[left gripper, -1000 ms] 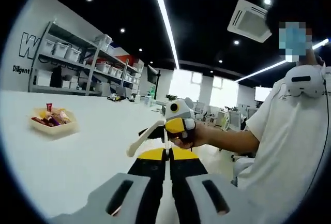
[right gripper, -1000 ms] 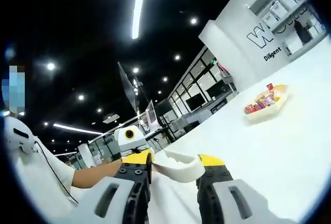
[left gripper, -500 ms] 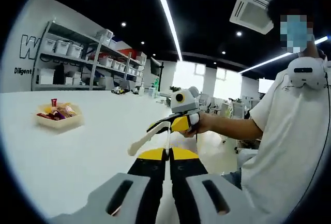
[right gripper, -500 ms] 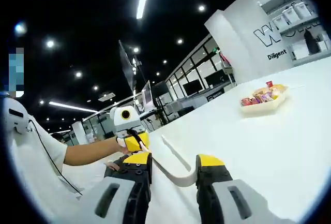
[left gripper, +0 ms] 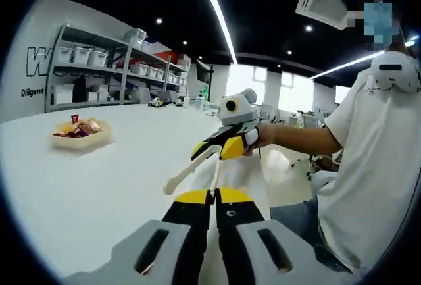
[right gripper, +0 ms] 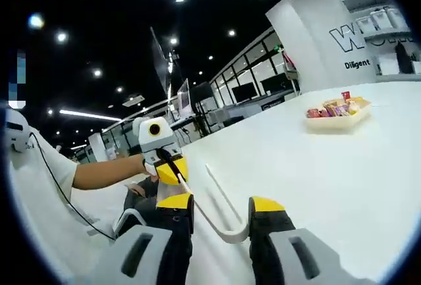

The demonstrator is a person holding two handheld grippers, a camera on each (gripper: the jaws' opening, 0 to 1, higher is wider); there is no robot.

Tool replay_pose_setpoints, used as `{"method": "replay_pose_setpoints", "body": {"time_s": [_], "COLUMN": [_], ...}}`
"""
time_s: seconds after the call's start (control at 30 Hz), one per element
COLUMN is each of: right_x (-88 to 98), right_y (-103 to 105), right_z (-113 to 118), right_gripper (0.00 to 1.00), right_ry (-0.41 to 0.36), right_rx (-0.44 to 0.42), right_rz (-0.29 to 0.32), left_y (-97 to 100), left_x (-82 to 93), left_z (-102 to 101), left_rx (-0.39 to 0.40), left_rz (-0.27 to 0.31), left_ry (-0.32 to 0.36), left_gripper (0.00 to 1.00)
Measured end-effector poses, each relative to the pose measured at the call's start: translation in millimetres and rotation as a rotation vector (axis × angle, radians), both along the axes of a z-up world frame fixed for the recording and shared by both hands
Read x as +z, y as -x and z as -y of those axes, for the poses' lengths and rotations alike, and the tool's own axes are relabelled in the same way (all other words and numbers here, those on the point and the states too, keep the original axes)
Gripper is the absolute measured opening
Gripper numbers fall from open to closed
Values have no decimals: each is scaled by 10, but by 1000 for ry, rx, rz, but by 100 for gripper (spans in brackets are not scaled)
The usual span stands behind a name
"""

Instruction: Place the target food into the container with the food tongs after gripping and lifting it, then release it inside without dropping or visibly crushing the food.

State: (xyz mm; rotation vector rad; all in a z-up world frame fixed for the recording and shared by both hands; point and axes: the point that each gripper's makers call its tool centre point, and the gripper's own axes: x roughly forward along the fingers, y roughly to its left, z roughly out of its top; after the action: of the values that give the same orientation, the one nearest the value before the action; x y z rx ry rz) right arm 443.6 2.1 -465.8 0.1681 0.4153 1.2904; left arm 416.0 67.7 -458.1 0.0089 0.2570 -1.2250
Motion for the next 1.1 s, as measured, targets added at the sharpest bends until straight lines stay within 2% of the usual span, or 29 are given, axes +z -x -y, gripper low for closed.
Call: {"method": "replay_pose_setpoints", "body": {"time_s": [0.23,0.43,0.53,0.63,0.67,0.73,0.8,0.87,0.97,1.1], "right_x": [-179,-196,-248,-243,-243,-251,-266,-266,-248,-228], "right_y": [-43,-64,-59,-72,-68,-63,-64,-50,-15,45], "right_z": [14,46,42,50,52,64,77,98,130,150], "right_gripper": [28,28,27,26,25,23,22,22,25,30], "right_ry": [111,118,139,138,139,155,164,162,148,139], "right_rx": [-4,-17,-17,-25,-22,-19,-26,-23,-15,0], "right_rz": [52,63,74,83,94,122,120,125,121,128], "left_y": [-36,-55,-68,-72,-66,-111,-28,-74,-79,-87], "left_x": [-142,-163,-242,-237,-235,-276,-368,-310,-332,-314], "left_z": [21,23,19,5,9,-20,5,0,-9,-16], "left_rx": [13,10,11,18,14,31,12,18,24,28], "left_rz": [5,28,29,24,33,100,-16,87,55,60], "left_ry": [-88,-103,-135,-126,-127,-177,-175,-177,-178,-172], "left_gripper": [1,1,1,2,2,2,2,3,3,3]}}
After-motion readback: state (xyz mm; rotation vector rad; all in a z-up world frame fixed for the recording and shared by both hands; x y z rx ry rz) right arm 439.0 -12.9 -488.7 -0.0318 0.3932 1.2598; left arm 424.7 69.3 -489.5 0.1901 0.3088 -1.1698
